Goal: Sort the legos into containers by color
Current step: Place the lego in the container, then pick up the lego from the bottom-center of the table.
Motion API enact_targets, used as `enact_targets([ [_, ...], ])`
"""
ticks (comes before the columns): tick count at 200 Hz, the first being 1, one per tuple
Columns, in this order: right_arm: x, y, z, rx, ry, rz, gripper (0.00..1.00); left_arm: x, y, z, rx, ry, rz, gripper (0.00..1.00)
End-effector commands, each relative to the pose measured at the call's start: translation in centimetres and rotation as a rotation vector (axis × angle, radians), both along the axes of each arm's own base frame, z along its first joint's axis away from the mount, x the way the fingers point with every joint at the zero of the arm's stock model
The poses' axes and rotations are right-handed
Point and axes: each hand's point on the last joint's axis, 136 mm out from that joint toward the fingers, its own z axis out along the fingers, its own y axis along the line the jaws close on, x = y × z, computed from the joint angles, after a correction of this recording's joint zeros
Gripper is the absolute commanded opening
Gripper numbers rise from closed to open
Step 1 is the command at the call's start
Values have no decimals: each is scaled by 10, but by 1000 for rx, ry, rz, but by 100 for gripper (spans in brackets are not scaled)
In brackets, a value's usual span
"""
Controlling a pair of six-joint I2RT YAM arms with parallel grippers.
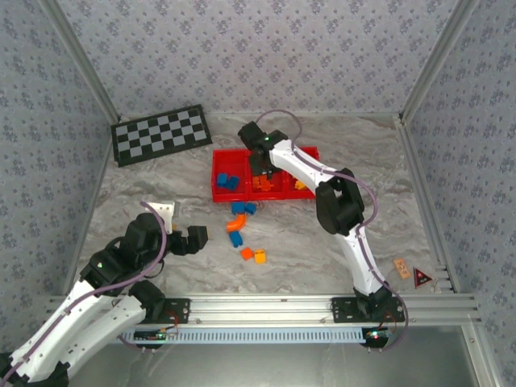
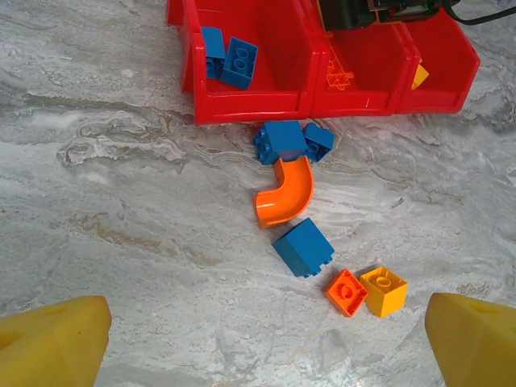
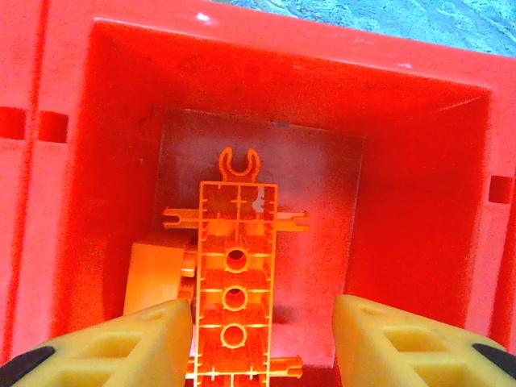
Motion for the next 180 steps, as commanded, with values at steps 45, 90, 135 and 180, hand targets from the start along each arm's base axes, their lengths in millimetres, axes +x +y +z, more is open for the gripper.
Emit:
enact_targets([
  [45,-34,-8,65,202,-72,-65,61,2,0,2,6,-15,2,100],
  [90,-76,-25,66,284,-38,-100,84,2,-1,2,6,-14,0,100],
  [135,-126,-44,51,360,35,-148,100,2,0,2,7,-13,2,100],
  [180,-195,-43,18,359,120,-147,100,3,0,0,13,0,12,100],
])
